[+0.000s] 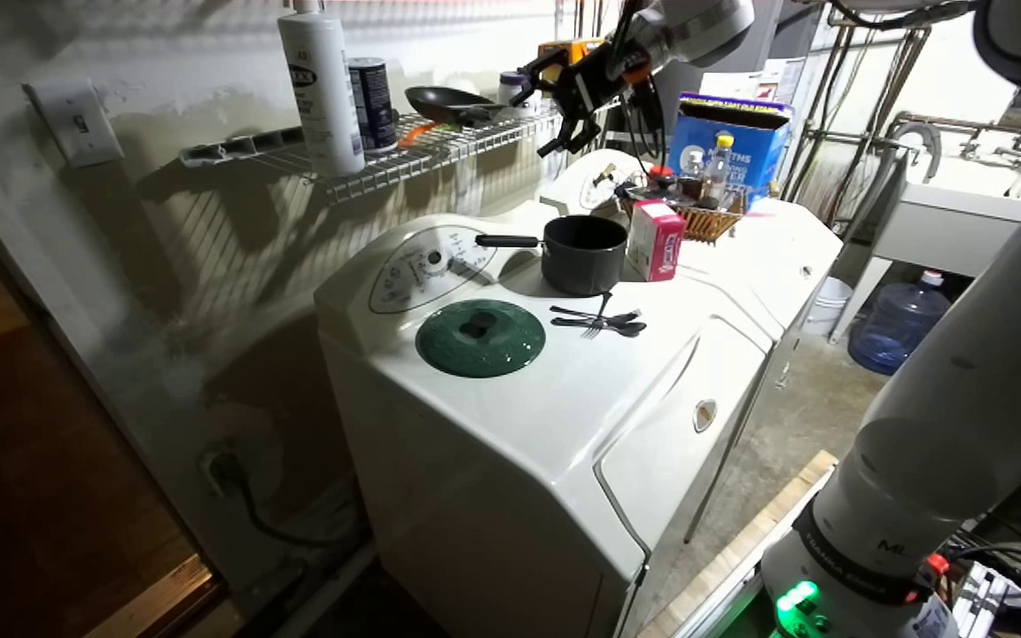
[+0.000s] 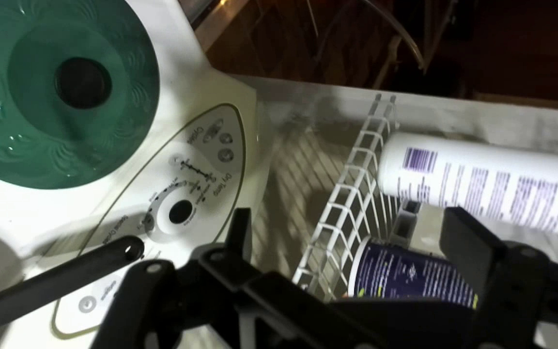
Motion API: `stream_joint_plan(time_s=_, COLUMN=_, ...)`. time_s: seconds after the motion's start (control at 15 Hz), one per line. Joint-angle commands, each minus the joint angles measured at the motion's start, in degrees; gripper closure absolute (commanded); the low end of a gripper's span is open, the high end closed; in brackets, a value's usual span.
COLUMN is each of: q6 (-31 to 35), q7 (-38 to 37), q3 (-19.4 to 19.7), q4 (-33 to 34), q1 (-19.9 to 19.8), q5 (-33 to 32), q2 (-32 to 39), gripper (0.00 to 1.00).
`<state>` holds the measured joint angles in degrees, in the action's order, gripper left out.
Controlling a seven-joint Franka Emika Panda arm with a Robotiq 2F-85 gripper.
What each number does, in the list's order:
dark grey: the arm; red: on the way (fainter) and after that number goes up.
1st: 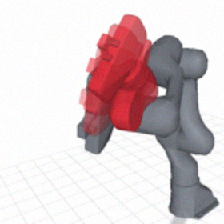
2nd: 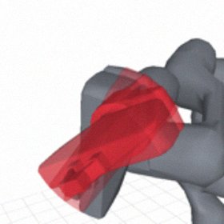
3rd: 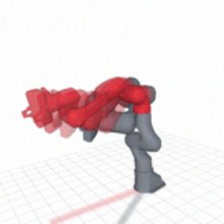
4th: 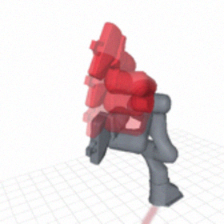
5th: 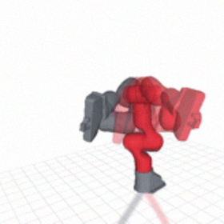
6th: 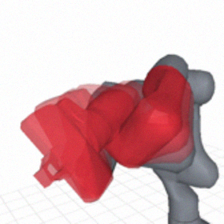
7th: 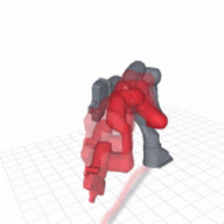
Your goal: Put the pan on top of the black pot.
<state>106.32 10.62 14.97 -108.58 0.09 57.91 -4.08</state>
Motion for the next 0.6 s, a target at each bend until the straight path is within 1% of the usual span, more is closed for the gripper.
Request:
stream_joint_plan(time_s=0.0, q6=-1.4, q7=-1.9, q3=-1.3, q4=8.9, q1=-4.6, q5=8.4, q2=9.3, gripper=0.00)
stream_joint_plan(time_s=0.07, q6=-0.3, q7=-0.2, q3=-2.5, q4=3.7, q1=-4.6, q5=4.1, q2=4.4, gripper=0.00)
stream_joint_plan(time_s=0.27, q6=-0.2, q7=-0.3, q3=-2.5, q4=6.7, q1=-6.0, q5=6.5, q2=8.2, gripper=0.00)
stream_joint_plan(time_s=0.53, q6=-0.1, q7=-0.6, q3=-2.8, q4=7.4, q1=-5.9, q5=6.6, q2=8.5, gripper=0.00)
